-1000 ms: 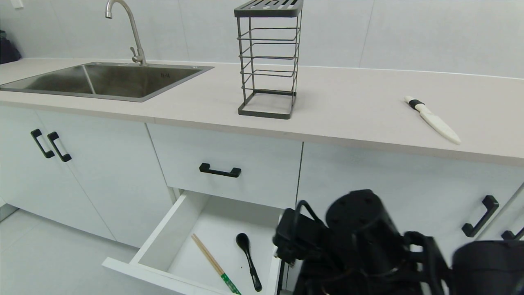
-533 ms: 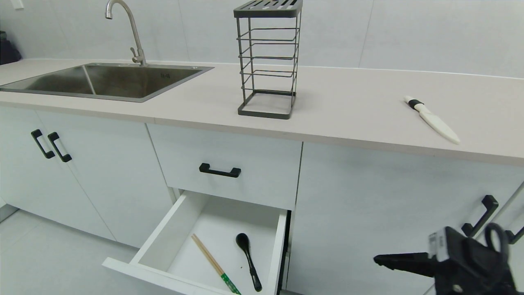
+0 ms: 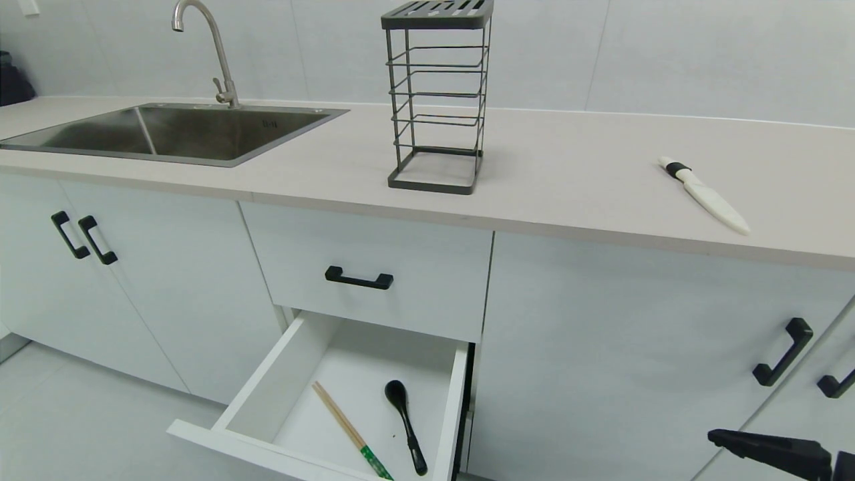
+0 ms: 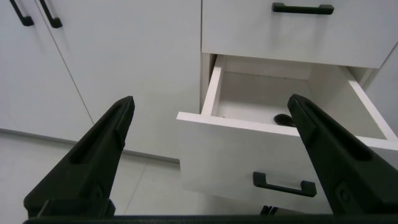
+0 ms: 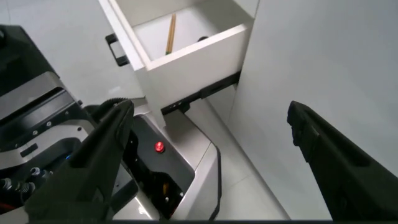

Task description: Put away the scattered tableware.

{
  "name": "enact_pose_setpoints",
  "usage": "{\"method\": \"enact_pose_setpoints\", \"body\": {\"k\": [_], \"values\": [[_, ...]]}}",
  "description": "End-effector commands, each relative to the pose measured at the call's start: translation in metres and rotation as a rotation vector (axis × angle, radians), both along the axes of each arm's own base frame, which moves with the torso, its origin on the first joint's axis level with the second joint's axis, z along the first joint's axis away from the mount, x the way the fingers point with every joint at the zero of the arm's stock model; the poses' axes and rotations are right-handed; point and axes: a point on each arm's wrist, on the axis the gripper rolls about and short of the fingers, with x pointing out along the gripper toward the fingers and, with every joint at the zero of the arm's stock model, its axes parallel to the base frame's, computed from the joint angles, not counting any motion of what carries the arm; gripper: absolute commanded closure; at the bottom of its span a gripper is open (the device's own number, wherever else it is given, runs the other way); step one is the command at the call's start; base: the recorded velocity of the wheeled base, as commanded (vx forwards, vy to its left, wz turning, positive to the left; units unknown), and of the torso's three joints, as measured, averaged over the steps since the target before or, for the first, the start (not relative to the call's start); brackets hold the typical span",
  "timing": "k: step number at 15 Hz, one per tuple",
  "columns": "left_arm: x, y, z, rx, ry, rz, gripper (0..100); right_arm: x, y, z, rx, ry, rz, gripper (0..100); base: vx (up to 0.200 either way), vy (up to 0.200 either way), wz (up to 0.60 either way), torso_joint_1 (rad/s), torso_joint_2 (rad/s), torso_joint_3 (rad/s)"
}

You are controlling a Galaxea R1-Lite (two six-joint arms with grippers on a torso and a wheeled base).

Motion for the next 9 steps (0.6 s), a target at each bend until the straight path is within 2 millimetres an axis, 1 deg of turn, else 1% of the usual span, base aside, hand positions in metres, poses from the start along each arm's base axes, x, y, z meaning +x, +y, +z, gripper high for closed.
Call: {"method": "enact_pose_setpoints", "body": {"k": [1,4,6,8,9], "values": [[0.000,0.000,0.000,0.000,0.001,-0.001,0,-0.007,-0.009,0.001,0.035,-0.046,-0.029,0,0.000,0.000,0.00,0.000,0.00,0.000],[0.000,0.000,0.000,0.000,0.000,-0.001,0,-0.017,-0.022,-0.007,0.060,-0.084,-0.111,0,0.000,0.000,0.00,0.000,0.00,0.000],[0.000,0.000,0.000,0.000,0.000,-0.001,0,-0.023,-0.029,-0.005,0.095,-0.137,-0.166,0,0.000,0.000,0.00,0.000,0.00,0.000],[0.000,0.000,0.000,0.000,0.000,-0.001,0,-0.032,-0.039,0.001,0.149,-0.238,-0.281,0,0.000,0.000,0.00,0.000,0.00,0.000],[0.000,0.000,0.000,-0.002,0.000,-0.003,0,-0.041,-0.045,0.002,0.178,-0.311,-0.361,0,0.000,0.000,0.00,0.000,0.00,0.000]]}}
